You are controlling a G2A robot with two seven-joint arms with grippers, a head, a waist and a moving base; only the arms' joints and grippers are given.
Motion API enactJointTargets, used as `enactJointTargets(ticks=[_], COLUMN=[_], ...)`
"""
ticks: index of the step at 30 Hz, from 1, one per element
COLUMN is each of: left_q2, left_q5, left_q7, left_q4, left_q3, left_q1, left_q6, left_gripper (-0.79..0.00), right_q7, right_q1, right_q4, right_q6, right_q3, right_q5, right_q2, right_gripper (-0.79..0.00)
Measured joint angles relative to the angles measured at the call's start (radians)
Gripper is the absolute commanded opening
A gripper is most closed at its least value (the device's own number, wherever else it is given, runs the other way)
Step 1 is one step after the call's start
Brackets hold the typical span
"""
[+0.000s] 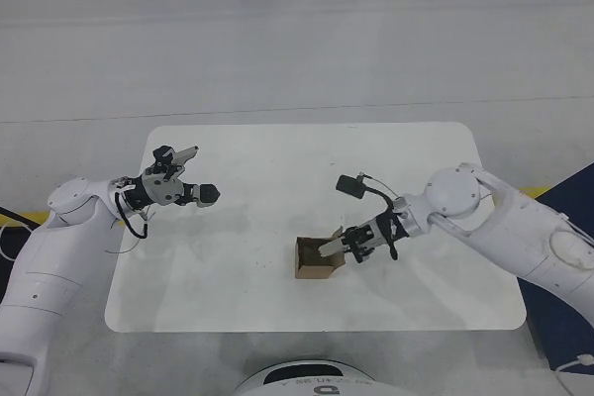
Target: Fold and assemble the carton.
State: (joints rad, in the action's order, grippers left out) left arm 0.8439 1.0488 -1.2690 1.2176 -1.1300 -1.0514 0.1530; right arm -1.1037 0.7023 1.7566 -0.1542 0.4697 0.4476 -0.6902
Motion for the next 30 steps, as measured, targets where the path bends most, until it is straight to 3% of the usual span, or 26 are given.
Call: enactJointTargets(ticks=[3,5,7,9,10,11,22,30], left_q2=[0.0,0.0,0.0,0.0,0.0,0.0,0.0,0.0], left_q5=[0.0,0.0,0.0,0.0,0.0,0.0,0.0,0.0], left_q7=[0.0,0.0,0.0,0.0,0.0,0.0,0.0,0.0], left_q4=[0.0,0.0,0.0,0.0,0.0,0.0,0.0,0.0], left_q3=[0.0,0.0,0.0,0.0,0.0,0.0,0.0,0.0], left_q1=[0.0,0.0,0.0,0.0,0.0,0.0,0.0,0.0], left_q6=[0.0,0.0,0.0,0.0,0.0,0.0,0.0,0.0], left_gripper=[0.0,0.0,0.0,0.0,0.0,0.0,0.0,0.0], right_q7=[0.023,0.03,0.033,0.04,0.042,0.042,0.046,0.045], right_q1=[0.026,0.038,0.046,0.052,0.054,0.056,0.019,-0.079], right_q4=[0.073,0.108,0.116,0.114,0.116,0.118,0.082,-0.021], right_q6=[-0.083,-0.134,-0.165,-0.205,-0.22,-0.228,-0.294,-0.285], right_q3=[0.007,0.011,0.019,0.025,0.027,0.03,0.089,0.058], right_q5=[-0.084,-0.126,-0.152,-0.183,-0.193,-0.199,-0.279,-0.356], right_q2=[0.018,0.025,0.029,0.033,0.034,0.034,0.03,-0.03], right_gripper=[-0.062,-0.148,-0.397,-0.557,-0.72,-0.785,-0.785,-0.785])
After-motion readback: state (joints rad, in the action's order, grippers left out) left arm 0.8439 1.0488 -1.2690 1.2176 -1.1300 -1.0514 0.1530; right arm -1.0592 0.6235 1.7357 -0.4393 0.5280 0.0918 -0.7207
